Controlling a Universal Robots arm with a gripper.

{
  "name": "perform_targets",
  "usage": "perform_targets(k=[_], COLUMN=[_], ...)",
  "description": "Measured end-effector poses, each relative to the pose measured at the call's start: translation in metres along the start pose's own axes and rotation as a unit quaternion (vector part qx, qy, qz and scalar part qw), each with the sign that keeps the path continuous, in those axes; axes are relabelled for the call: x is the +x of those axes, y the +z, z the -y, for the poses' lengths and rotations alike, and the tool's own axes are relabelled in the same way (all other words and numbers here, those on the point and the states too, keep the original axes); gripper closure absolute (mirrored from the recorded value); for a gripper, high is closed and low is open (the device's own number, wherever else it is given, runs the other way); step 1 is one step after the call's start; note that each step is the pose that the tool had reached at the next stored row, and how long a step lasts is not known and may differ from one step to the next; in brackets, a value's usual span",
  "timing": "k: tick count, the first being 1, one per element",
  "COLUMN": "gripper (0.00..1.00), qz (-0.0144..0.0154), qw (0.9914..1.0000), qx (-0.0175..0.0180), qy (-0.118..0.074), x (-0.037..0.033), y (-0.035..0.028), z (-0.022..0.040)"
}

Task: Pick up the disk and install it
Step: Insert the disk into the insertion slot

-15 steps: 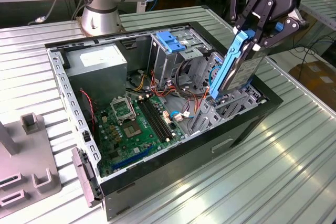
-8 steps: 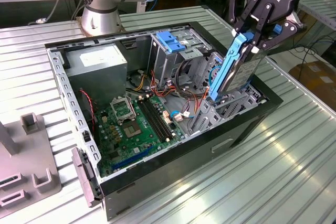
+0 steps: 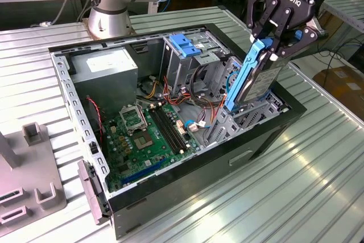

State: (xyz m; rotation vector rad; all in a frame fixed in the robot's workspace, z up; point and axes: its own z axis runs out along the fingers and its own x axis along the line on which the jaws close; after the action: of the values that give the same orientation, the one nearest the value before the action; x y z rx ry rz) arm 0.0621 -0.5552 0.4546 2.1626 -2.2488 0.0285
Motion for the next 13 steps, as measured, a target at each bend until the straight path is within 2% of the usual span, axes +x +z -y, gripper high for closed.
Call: perform_targets(k=[2,13], gripper=[0.63,0.63], qz=[0.0000,0.0000], qw=[0.99998,0.99998], qx=[0.0002,0.0002], qy=[-0.007,-0.007], x=[0.0000,0.0002], y=[0.0007,0.0060], z=[0.0000,0.0000])
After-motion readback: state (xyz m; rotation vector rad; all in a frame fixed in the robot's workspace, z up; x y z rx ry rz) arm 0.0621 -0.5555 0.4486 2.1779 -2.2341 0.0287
